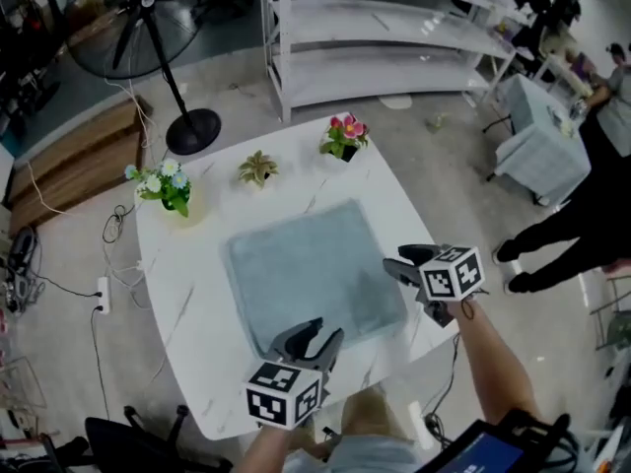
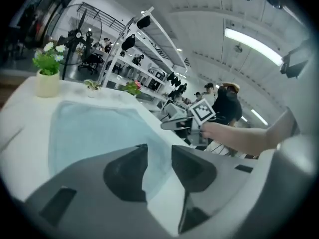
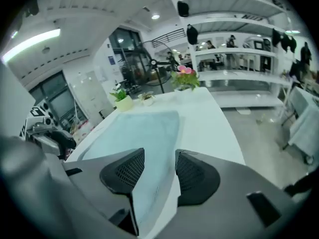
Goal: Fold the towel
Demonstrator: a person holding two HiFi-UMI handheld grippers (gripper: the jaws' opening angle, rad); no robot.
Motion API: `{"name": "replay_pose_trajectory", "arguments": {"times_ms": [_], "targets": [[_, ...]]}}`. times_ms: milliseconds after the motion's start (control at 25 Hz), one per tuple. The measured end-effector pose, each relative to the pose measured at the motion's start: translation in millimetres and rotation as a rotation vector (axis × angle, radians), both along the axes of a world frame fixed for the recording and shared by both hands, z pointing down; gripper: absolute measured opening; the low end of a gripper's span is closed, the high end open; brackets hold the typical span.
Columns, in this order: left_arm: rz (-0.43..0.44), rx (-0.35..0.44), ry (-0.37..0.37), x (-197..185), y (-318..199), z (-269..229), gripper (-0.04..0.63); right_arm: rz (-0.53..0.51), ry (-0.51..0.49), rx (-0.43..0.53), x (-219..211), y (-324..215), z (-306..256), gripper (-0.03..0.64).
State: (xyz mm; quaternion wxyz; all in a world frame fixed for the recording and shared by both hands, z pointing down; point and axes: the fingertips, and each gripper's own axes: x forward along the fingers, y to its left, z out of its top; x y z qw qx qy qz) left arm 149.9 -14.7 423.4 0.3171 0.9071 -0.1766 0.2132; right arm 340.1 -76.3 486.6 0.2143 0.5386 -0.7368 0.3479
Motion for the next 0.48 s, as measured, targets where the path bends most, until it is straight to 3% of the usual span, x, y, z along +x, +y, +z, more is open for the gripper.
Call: {"name": "replay_pose_trajectory", "arguments": {"times_ms": [120, 200, 400, 440, 480], "targets": [[-0.003, 0.051, -0.126, -36.0, -9.0, 31.3, 0.137, 0.109, -0.026, -0.057, -6.4, 29.7, 26.3, 0.21], [-0.007, 0.041, -0.17, -52.0, -8.7, 50.6, 0.116, 0.156, -0.041, -0.089, -10.4, 42.7, 40.6, 0.21], [-0.034, 0.005, -0.182, -72.0, -11.7, 71.3, 0.083, 0.219, -0.099, -0.092, -11.0, 43.6, 44.8, 0.19], [-0.045, 0.004, -0.175, -74.3, -13.4, 70.4, 0.079, 0.219, -0.117, -0.106, -11.6, 42.4, 46.0, 0.171], [-0.056, 0.006, -0.166, -76.5, -14.9, 68.1, 0.074, 0.222, -0.135, -0.123, -12.0, 41.8, 47.9, 0.108]]}}
